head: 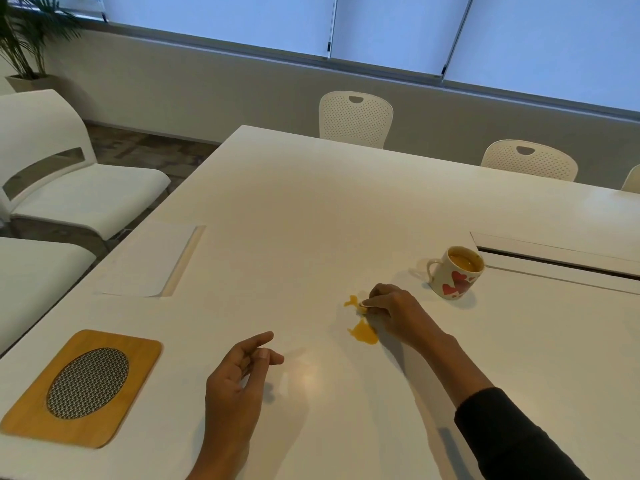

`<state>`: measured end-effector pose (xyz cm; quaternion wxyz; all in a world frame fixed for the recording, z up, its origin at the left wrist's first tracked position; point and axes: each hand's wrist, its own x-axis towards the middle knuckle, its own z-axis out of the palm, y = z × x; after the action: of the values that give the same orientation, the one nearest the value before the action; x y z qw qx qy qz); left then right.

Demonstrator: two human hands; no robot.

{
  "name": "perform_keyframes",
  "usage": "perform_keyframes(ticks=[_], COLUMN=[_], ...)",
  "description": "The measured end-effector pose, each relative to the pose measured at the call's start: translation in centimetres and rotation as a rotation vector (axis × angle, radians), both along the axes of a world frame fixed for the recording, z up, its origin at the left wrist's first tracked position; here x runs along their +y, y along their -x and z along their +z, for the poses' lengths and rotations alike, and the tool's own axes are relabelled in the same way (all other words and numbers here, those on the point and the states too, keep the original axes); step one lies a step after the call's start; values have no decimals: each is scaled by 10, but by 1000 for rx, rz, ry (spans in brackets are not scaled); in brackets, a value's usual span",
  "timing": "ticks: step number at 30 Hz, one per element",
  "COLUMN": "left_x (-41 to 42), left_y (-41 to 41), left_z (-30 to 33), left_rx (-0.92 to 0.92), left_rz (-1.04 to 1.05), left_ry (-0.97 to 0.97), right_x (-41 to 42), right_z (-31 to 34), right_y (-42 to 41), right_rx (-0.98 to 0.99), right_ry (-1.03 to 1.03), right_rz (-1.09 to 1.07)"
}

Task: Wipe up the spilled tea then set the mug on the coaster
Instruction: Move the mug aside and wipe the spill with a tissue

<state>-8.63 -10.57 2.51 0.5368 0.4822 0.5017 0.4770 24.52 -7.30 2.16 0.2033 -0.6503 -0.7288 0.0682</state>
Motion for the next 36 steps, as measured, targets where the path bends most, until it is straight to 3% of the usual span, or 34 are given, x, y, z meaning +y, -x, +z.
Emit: perform_keyframes(ticks=[7, 12, 17, 23, 29, 32, 36], left_x=[-5, -11, -16, -30, -44, -50, -57], left_y=[1, -2, -6, -12, -13, -11, -8], left_z=[3, 5, 6, 6, 2, 1, -1], left_rx=[11, 25, 40, 28, 19, 28, 32], left_rz=[33, 60, 73, 92, 121, 148, 173], left_ry=[-6, 5, 6, 14, 7, 2, 9], right_x=[-18, -25, -35, -38, -40, -42, -27], right_z=[2, 4, -5, -11, -12, -11, -5], right_y=[-4, 2, 19, 30, 30, 28, 10], right_rx=[74, 320, 119, -43, -73, -28, 236], right_ry=[79, 120, 50, -5, -20, -15, 19], right_rz=[-75, -237, -36, 31, 63, 71, -114])
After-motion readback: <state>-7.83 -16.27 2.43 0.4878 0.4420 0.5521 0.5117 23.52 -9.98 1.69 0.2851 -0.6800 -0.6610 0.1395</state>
